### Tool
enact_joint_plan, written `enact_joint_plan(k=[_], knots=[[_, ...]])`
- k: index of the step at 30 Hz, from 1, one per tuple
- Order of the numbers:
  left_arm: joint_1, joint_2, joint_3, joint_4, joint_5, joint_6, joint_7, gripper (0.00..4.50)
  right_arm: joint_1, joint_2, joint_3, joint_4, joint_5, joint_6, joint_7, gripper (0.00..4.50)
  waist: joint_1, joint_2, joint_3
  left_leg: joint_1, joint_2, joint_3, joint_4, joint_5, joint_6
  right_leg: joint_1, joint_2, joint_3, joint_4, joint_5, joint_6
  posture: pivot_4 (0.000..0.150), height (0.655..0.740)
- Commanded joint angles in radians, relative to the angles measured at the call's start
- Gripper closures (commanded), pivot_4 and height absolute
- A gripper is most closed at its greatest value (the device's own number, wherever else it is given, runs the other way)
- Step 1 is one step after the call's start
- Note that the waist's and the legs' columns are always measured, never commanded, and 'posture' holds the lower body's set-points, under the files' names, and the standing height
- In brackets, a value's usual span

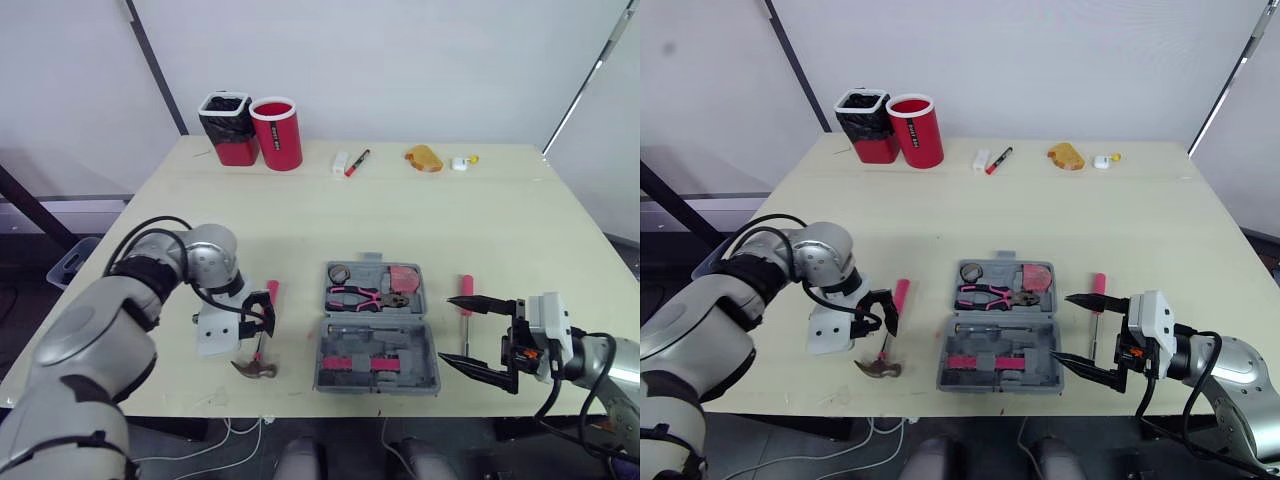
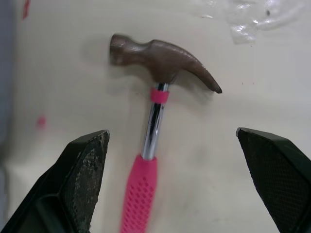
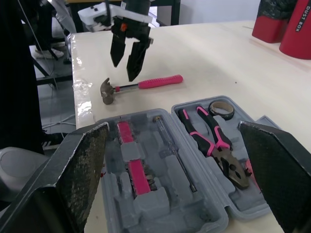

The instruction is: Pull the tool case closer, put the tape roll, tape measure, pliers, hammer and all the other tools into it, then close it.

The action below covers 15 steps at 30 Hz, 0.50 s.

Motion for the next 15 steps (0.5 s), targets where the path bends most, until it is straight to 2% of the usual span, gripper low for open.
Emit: enact_joint_plan(k=[1,3,9,15], knots=[[-0.028,-0.024,-0.022,0.034,0.095,-0.076,0.069,0.04,-0.004,-0.002,-0.008,-0.031,0.012,-0.01,-0.001,0.0,-0.002,0.0,0.0,0.0,0.0,0.0,0.0,0.0,0.0,0.0,0.0,0.0,0.0,0.0,0.0,0.15,0.74],[-0.033,-0.037,-0.028,0.036,0.147,-0.095,0.109,0.04,-0.003,-0.002,-0.012,-0.031,0.01,-0.013,-0.005,0.0,-0.003,0.0,0.0,0.0,0.0,0.0,0.0,0.0,0.0,0.0,0.0,0.0,0.0,0.0,0.0,0.15,0.74],[-0.014,-0.003,-0.096,-0.05,0.191,-0.098,0.213,0.04,0.018,-0.004,-0.025,-0.041,0.008,-0.018,-0.017,0.0,-0.001,0.0,0.0,0.0,0.0,0.0,0.0,0.0,0.001,0.0,0.0,0.0,0.0,0.0,0.0,0.15,0.74],[0.031,0.044,-0.061,-0.132,0.246,-0.08,0.295,0.04,0.022,0.003,-0.021,-0.055,0.005,-0.019,-0.04,0.0,-0.001,0.0,0.0,0.001,0.0,0.0,0.0,0.0,0.001,0.0,0.0,0.0,0.001,0.0,0.0,0.15,0.74]])
